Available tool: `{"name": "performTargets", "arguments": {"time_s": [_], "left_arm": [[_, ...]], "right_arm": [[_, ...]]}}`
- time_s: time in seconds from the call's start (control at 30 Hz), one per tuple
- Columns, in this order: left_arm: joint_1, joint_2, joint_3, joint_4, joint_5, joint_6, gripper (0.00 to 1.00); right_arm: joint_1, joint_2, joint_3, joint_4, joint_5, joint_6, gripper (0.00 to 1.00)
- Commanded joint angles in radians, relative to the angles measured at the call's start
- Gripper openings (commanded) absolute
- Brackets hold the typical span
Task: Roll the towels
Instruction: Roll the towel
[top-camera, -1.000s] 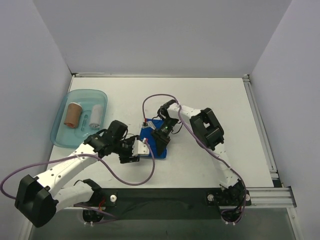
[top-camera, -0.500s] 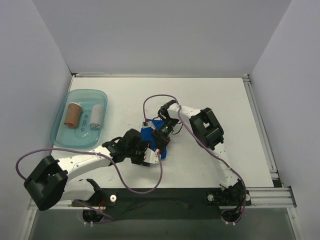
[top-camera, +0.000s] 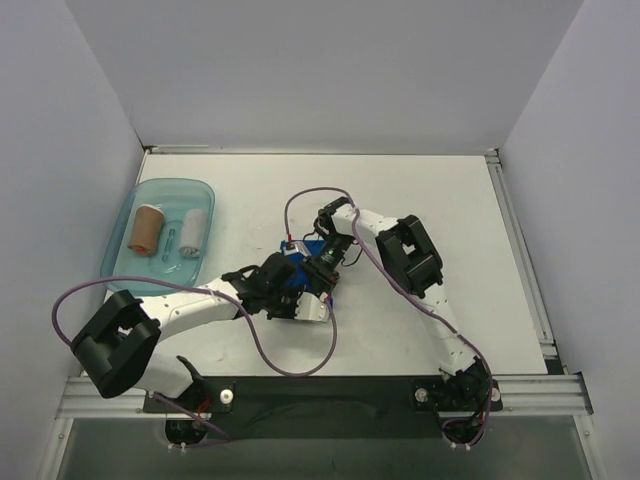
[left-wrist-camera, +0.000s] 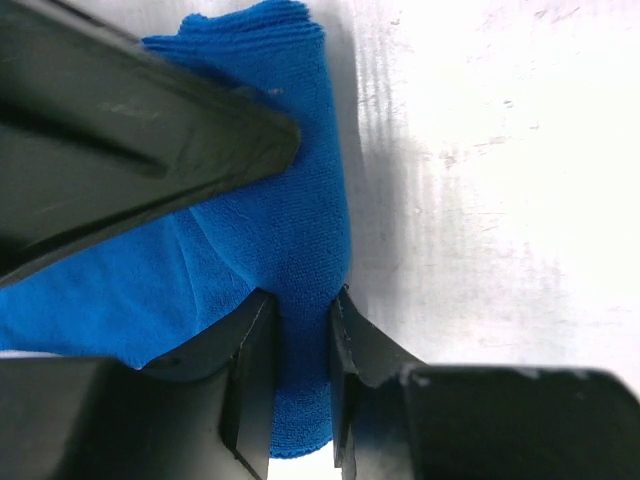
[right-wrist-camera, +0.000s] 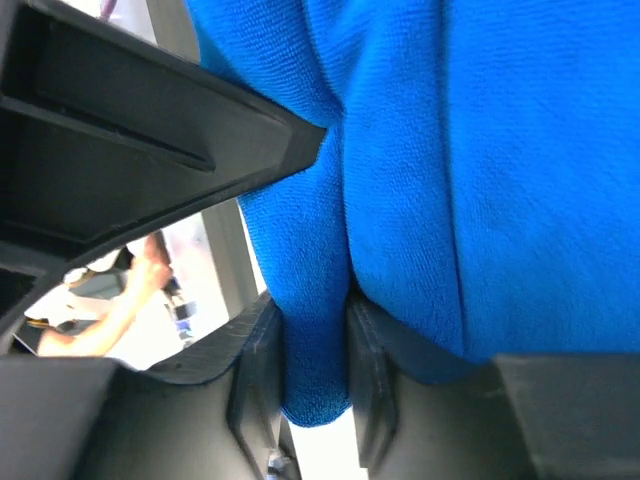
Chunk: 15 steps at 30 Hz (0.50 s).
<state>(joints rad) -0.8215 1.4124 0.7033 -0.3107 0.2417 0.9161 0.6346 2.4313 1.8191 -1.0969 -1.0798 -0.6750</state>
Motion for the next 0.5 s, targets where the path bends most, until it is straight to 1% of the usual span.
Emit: {"name": "performTargets", "arguments": {"time_s": [0.0,0.03,0.07,0.13,0.17,0.2,0.23,0.3,0.33,0.37,0.43,0.47], "left_arm": [[-0.022,0.034,-0.004,-0.251,0.088,-0.129,0.16],[-0.022,0.040,-0.001,-0.267,0.088,-0.152,0.13],[-0.019,0.049,0.002,-0.284,0.088,-0.154,0.11],[-0.005,0.089,0.012,-0.326,0.091,-0.149,0.07],[0.019,0.115,0.024,-0.353,0.105,-0.148,0.07],[0.030,0.131,0.038,-0.372,0.138,-0.148,0.07],[0.042,0.149,0.079,-0.392,0.163,-0.148,0.07],[0.064,0.218,0.131,-0.467,0.220,-0.149,0.08],[0.073,0.246,0.186,-0.493,0.244,-0.146,0.09],[0.084,0.296,0.211,-0.546,0.264,-0.141,0.09],[0.117,0.347,0.261,-0.596,0.316,-0.128,0.10],[0.131,0.397,0.312,-0.646,0.335,-0.120,0.11]], "right_arm": [[-0.010,0.046,0.069,0.081,0.115,-0.003,0.34],[-0.012,0.043,0.072,0.083,0.115,0.002,0.39],[-0.015,0.040,0.074,0.081,0.112,0.011,0.46],[-0.035,0.006,0.049,0.083,0.090,0.015,0.51],[-0.048,-0.014,0.031,0.084,0.083,0.012,0.55],[-0.064,-0.065,0.017,0.088,0.071,0.011,0.56],[-0.079,-0.095,-0.012,0.089,0.043,0.018,0.56],[-0.143,-0.181,-0.033,0.097,-0.001,0.057,0.51],[-0.170,-0.207,-0.040,0.097,-0.034,0.075,0.50],[-0.212,-0.233,-0.050,0.098,-0.045,0.093,0.49],[-0.259,-0.317,-0.066,0.095,-0.048,0.136,0.49],[-0.298,-0.372,-0.084,0.094,-0.033,0.144,0.49]]}}
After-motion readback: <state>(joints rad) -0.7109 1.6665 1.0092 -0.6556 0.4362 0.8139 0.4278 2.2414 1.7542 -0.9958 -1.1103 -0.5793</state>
